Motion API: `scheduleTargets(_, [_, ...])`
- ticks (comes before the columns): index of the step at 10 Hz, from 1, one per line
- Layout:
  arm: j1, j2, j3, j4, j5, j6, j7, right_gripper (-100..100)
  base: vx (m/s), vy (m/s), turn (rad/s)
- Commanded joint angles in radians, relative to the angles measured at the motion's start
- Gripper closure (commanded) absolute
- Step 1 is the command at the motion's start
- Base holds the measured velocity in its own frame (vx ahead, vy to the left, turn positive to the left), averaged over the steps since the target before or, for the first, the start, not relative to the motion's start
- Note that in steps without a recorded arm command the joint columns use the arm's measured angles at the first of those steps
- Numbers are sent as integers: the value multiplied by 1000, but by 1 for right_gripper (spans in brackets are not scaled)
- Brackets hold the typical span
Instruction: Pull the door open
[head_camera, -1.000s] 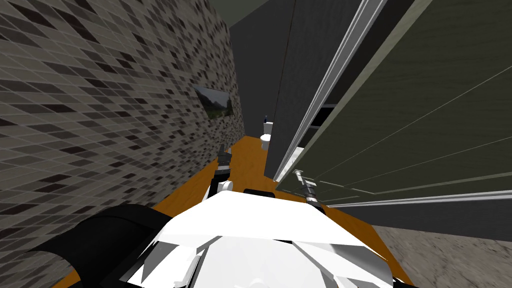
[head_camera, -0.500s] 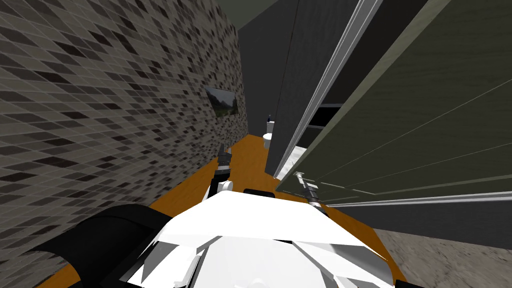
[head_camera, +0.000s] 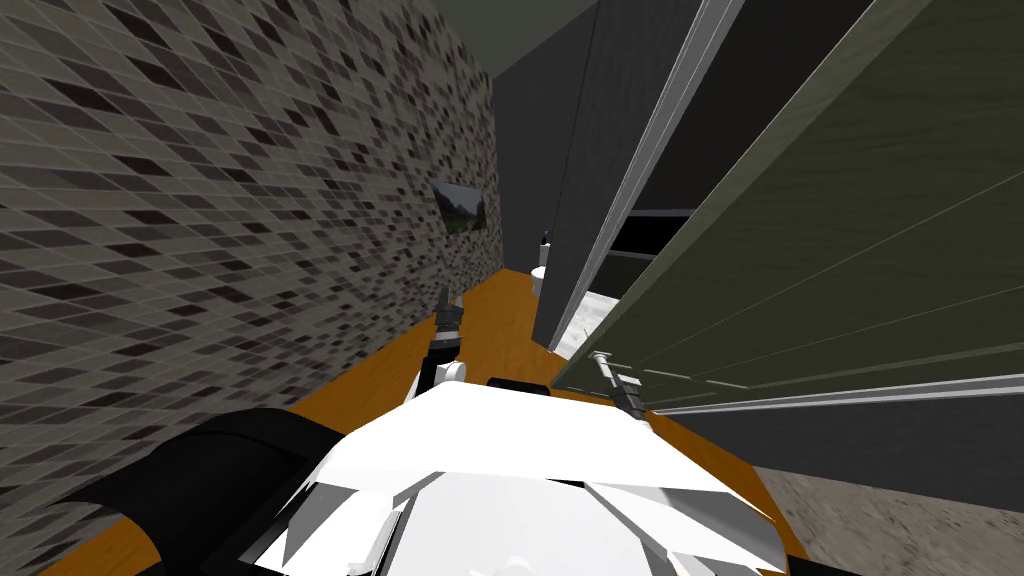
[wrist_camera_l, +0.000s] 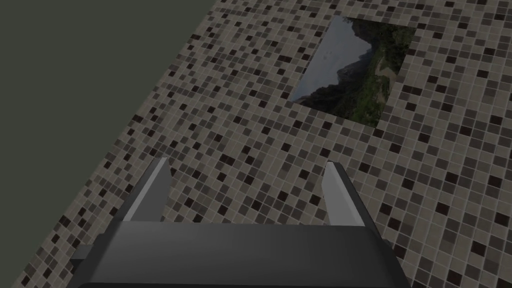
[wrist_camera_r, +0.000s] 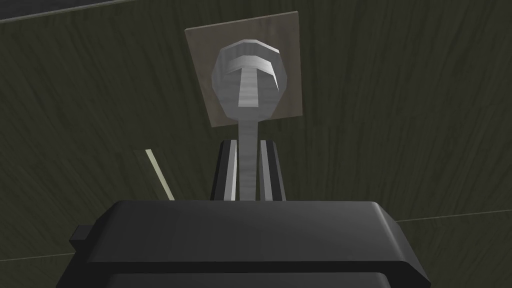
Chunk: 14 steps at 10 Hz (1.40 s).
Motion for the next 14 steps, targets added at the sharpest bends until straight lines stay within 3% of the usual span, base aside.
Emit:
scheduleTargets(1, [0, 0, 0, 0, 0, 0, 0, 100, -46, 0, -6])
scheduleTargets(10, [-2, -25, 18, 43, 8, -56, -23, 100, -217, -65, 167])
scheduleTargets(14, [-14, -27, 24, 67, 13, -71, -28, 100, -211, -42, 145])
